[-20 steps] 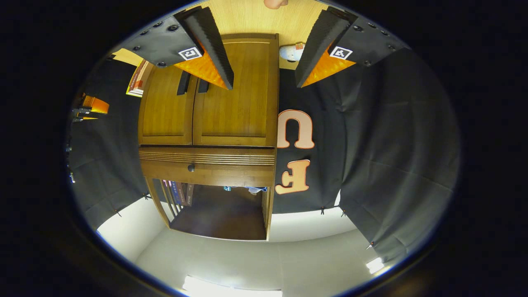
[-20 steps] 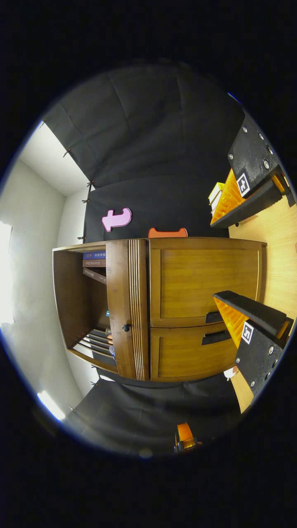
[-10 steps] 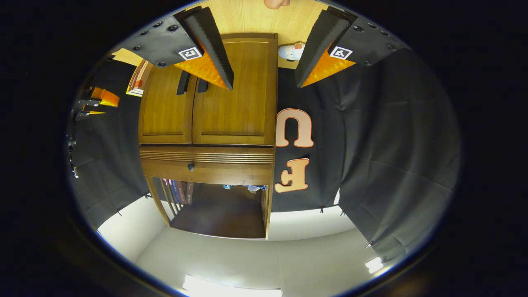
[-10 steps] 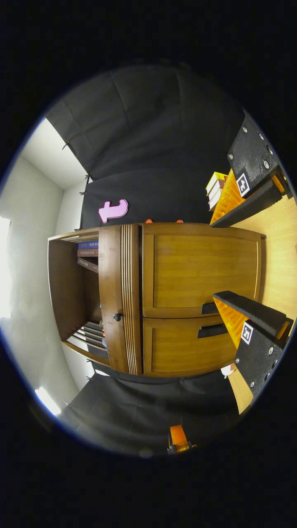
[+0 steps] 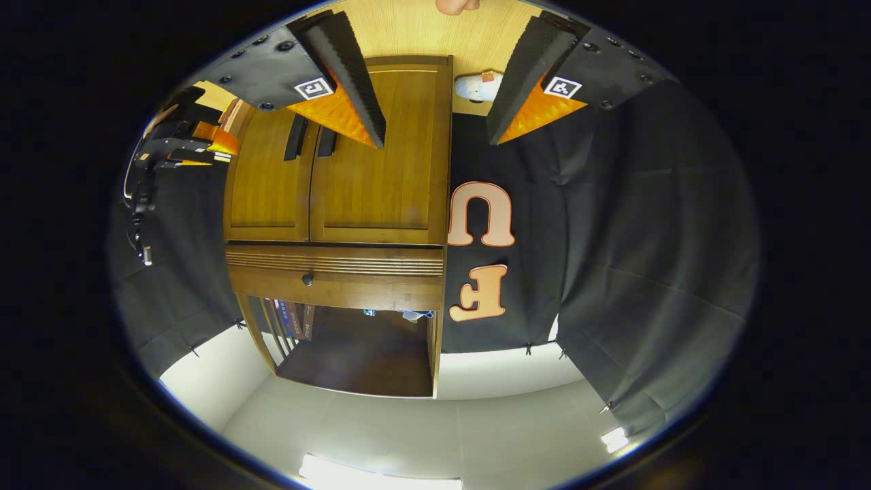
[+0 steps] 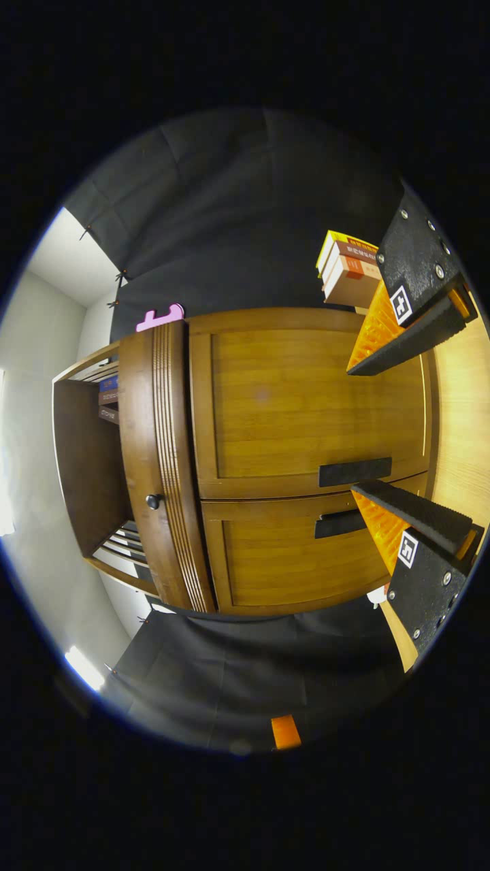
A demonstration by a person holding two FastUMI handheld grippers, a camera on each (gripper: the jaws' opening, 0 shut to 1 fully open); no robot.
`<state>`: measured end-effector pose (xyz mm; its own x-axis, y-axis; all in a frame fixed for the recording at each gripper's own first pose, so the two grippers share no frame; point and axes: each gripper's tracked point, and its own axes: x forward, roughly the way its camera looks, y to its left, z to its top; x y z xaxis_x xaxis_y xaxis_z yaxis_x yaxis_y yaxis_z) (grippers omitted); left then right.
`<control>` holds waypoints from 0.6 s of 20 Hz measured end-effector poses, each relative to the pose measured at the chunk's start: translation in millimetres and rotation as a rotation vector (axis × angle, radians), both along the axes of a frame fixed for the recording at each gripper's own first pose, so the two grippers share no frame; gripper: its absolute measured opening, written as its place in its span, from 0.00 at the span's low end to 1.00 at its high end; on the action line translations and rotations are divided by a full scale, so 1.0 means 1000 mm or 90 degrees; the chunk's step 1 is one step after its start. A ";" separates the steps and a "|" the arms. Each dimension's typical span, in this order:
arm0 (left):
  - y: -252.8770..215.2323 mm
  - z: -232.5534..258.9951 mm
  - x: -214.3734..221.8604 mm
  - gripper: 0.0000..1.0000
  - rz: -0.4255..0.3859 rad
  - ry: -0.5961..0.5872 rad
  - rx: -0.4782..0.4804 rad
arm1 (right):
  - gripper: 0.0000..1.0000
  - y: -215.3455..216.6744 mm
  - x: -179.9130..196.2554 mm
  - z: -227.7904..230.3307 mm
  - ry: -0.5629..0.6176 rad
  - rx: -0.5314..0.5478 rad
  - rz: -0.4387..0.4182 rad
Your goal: Open the right door of the double-door shoe cabinet with the right hand, and open the left door with the left hand.
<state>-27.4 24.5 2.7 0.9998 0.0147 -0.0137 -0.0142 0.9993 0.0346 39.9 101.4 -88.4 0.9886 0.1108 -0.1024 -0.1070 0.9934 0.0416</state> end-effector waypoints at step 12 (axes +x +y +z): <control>0.024 -0.015 0.015 0.93 0.018 0.015 -0.001 | 0.79 0.057 0.083 -0.071 0.030 -0.029 0.022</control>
<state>-12.1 48.3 -12.6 0.9984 0.0437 -0.0372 -0.0424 0.9985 0.0339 122.8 157.9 -159.6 0.9780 0.1396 -0.1549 -0.1410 0.9900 0.0020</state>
